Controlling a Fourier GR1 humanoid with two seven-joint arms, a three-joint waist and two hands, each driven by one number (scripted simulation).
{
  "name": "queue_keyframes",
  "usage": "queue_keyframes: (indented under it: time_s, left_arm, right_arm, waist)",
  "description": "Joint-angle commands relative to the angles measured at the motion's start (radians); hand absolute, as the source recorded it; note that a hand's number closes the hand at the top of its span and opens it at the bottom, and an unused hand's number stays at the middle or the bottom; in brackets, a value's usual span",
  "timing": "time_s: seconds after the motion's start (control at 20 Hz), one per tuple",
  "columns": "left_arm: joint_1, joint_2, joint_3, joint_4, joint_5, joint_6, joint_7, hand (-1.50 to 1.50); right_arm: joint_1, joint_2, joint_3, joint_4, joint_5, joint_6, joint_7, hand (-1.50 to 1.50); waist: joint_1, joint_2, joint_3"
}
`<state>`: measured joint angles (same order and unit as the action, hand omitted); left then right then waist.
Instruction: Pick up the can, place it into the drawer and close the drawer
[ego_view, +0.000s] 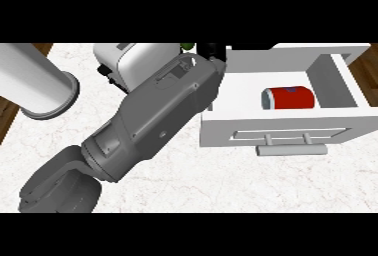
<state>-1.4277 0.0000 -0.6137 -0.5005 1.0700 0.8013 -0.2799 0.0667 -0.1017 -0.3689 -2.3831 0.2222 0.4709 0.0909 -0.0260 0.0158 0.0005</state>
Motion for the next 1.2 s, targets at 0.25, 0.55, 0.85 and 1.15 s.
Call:
queue_keyframes:
  time_s: [0.25,0.55,0.85,1.15]
  left_arm:
    - [0.006,0.003,0.041,0.006,-0.019,-0.025,0.018,-1.5]
    - [0.037,0.021,0.03,-0.037,-0.059,0.001,0.057,-1.5]
    - [0.086,0.1,0.019,-0.117,-0.1,0.013,0.107,-1.5]
    - [0.087,0.151,0.011,-0.194,-0.124,0.053,0.188,-1.5]
  right_arm:
    - [-0.175,0.028,0.285,0.22,0.482,-0.174,-0.084,-1.5]
    - [-0.365,-0.043,0.319,0.494,0.62,-0.239,-0.116,-1.5]
    - [-0.462,-0.042,0.42,0.69,0.772,-0.301,-0.13,-1.5]
    - [-0.587,-0.052,0.413,1.036,0.905,-0.468,-0.183,-1.5]
  waist:
    - [0.041,-0.007,-0.001]
    - [0.052,-0.012,-0.001]
    - [0.053,-0.016,-0.001]
    - [0.065,-0.013,0.0]
